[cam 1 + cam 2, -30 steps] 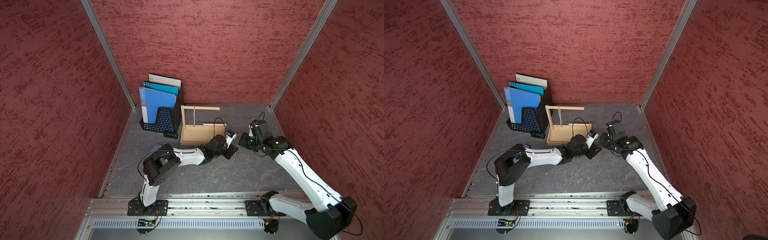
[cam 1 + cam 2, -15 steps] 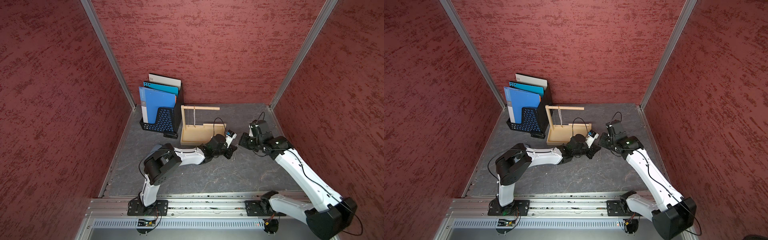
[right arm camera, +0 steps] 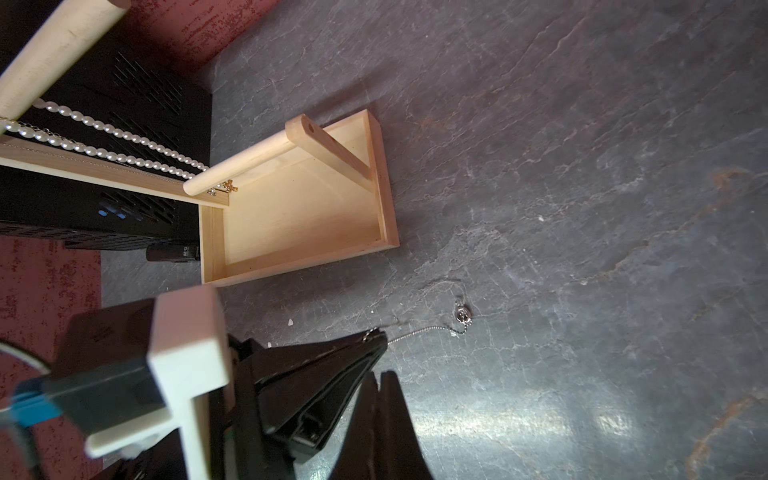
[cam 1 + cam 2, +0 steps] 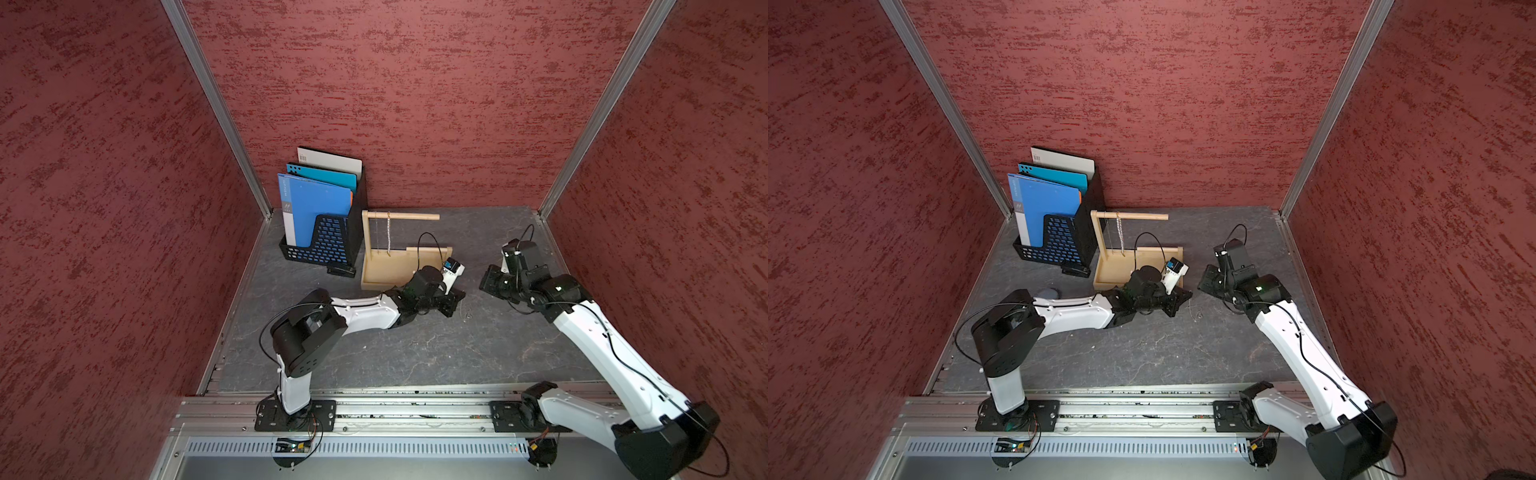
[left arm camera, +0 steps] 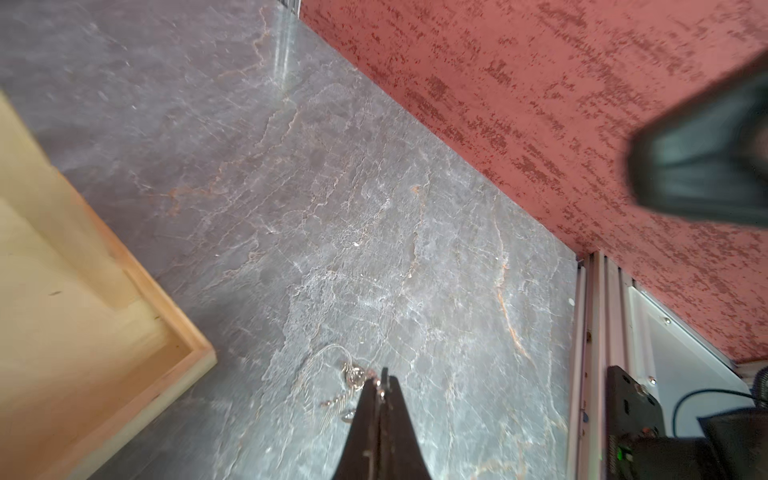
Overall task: Hang the necklace on the jewelry display stand
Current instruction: Pick up the necklace from the center of the board.
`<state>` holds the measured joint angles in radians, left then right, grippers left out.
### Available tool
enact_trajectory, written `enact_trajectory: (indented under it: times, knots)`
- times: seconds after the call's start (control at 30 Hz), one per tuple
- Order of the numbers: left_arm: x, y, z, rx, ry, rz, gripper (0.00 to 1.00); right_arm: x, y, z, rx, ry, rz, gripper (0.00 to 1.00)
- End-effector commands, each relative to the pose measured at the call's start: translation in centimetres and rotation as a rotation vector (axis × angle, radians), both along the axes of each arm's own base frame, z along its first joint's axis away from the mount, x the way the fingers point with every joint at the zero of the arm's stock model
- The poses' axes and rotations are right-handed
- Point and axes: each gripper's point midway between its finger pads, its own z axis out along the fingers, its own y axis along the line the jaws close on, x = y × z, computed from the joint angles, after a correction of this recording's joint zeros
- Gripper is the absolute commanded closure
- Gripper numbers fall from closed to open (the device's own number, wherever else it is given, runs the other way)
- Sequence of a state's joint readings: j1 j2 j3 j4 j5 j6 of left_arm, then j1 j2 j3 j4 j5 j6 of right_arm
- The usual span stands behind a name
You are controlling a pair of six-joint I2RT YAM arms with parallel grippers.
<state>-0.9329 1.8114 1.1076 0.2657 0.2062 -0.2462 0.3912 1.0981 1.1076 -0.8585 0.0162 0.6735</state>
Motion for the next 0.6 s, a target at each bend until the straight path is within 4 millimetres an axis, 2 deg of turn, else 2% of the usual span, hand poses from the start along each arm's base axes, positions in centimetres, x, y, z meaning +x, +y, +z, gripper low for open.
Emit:
enact_trajectory:
  times: [0.0,0.03,0.17,0.3,0.43,0.57]
  knots:
    - [0.0,1.9,3.4,0.014,-0.075,0.003,1.0,0.4,0.1,1.5,0.01,-0.067,-0.001,1.0]
    - [0.0,2.5,4.2,0.025,-0.091,0.002,1.0,0.5,0.3,1.7,0.019,-0.081,0.007,1.0]
    - [-0.3,4.5,7.9,0.053,-0.143,-0.027,1.0,0.6,1.1,2.7,0.052,-0.165,0.067,0.84]
    - [-0.8,6.9,11.7,0.046,-0.158,-0.095,1.0,0.3,2.5,4.1,0.066,-0.302,0.206,0.66]
    - [-1.6,9.1,15.6,-0.009,-0.133,-0.19,1.0,-0.9,4.6,5.6,0.092,-0.436,0.386,0.61]
    - [-2.5,11.0,18.5,-0.02,-0.117,-0.246,1.0,-2.0,6.4,7.2,0.13,-0.526,0.529,0.57]
